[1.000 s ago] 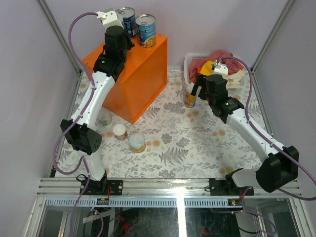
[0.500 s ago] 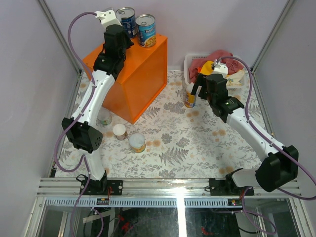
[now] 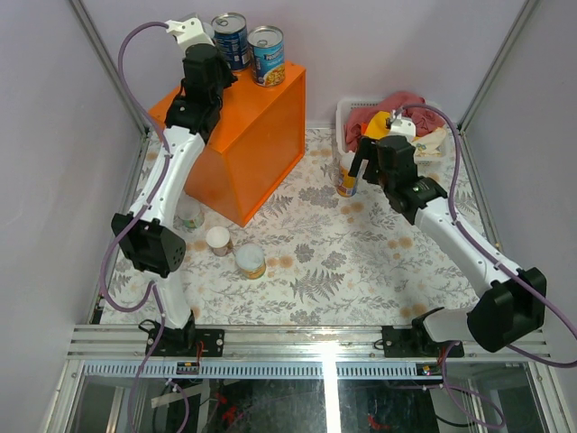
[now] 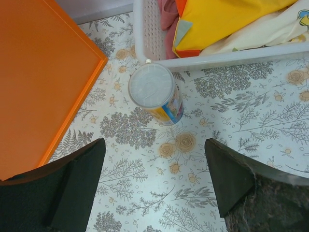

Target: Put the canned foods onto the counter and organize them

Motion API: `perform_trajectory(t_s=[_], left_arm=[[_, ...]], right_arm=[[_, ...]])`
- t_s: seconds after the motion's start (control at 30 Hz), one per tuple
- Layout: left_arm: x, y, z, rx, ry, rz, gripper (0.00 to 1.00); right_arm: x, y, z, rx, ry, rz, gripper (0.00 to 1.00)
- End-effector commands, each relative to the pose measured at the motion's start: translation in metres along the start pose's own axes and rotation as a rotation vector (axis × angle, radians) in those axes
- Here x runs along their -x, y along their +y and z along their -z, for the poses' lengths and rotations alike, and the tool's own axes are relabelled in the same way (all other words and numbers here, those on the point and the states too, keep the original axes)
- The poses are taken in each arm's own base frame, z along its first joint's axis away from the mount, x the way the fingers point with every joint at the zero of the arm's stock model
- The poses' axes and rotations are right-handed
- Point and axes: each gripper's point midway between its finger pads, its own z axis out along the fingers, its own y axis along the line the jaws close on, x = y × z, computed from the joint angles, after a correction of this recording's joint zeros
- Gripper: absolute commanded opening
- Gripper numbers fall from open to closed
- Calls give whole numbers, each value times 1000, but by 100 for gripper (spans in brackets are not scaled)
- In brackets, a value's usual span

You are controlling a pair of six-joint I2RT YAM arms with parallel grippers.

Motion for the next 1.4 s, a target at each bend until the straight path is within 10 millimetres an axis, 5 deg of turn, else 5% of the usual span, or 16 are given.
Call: perform_trajectory(t_s=[0.0, 0.3, 0.4, 0.57, 0.77, 1.0, 1.37], left_arm=[[16, -4, -7, -27, -50, 42, 20], [12, -39, 25, -163, -31, 98, 26], [6, -63, 52, -211, -24, 74, 33], [-7, -99, 110, -319, -4, 38, 61], [-34, -118, 177, -429, 57, 11, 73], [-65, -123, 241, -550, 98, -13, 75], [-116, -118, 286, -625, 153, -77, 75]], right_arm=[[27, 1, 21, 25, -63, -16, 91], [7, -8, 13, -9, -12, 36, 94], [3, -9, 8, -15, -6, 40, 95], [0, -10, -3, -32, -1, 57, 99], [-15, -7, -23, -39, 41, 77, 100], [-23, -2, -49, -50, 69, 101, 100], [-20, 12, -77, -33, 65, 108, 100]])
